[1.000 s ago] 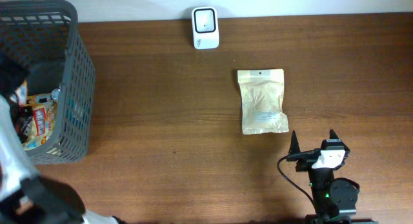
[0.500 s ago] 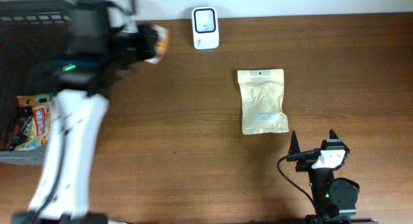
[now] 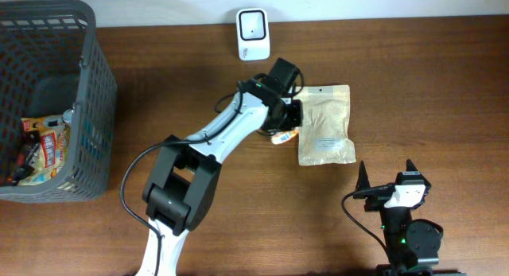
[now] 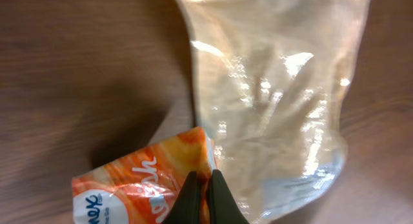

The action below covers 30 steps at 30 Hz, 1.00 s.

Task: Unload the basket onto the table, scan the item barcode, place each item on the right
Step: 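Place the orange tissue pack beside the beige pouch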

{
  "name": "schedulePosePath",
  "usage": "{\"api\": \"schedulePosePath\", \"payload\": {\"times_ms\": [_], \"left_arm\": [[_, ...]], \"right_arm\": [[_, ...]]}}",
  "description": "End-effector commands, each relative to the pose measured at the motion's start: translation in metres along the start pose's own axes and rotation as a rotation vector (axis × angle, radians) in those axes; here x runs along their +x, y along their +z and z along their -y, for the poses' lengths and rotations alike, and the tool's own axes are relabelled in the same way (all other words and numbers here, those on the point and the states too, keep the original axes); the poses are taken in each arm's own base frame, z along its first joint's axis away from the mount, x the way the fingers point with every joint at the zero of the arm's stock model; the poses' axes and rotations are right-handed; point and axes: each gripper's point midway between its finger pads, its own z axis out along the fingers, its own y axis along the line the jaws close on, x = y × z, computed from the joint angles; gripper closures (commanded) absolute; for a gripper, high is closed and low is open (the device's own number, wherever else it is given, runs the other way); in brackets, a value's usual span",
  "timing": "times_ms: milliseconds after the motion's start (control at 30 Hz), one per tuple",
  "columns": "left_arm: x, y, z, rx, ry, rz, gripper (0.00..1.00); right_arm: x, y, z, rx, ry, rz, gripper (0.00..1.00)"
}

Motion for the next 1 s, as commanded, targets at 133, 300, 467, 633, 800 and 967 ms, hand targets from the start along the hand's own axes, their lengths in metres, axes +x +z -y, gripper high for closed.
{"api": "schedulePosePath", "payload": {"times_ms": [133,300,467,633,800,967], "left_arm": [[0.013,0.031,0.049,0.081,-0.094,0.029,1.0],[0.011,0.075,0.055,0.111,-0.156,0.067,1.0],[-0.028,0.069,0.073,0.181,-0.089,0.24,1.0],[-0.035,0.06,0.094,0.262,0.069,0.26,1.0],[-0.044,0.047,0.095,0.3,0.151,0.254,0.66],[-0.053,0.022,0.093,0.275,0.253,0.269,0.18]], "right_arm": [[0.003,0.0,0.003,0.014,0.005,-0.005,0.02],[0.004,0.0,0.003,0.014,0.005,-0.006,0.02],[0.004,0.0,0.003,0.014,0.005,-0.006,0.02],[0.004,0.0,0.003,0.014,0.005,-0.006,0.02],[0.004,0.0,0.003,0.014,0.005,-0.006,0.02],[0.004,0.0,0.003,0.014,0.005,-0.006,0.02]]}}
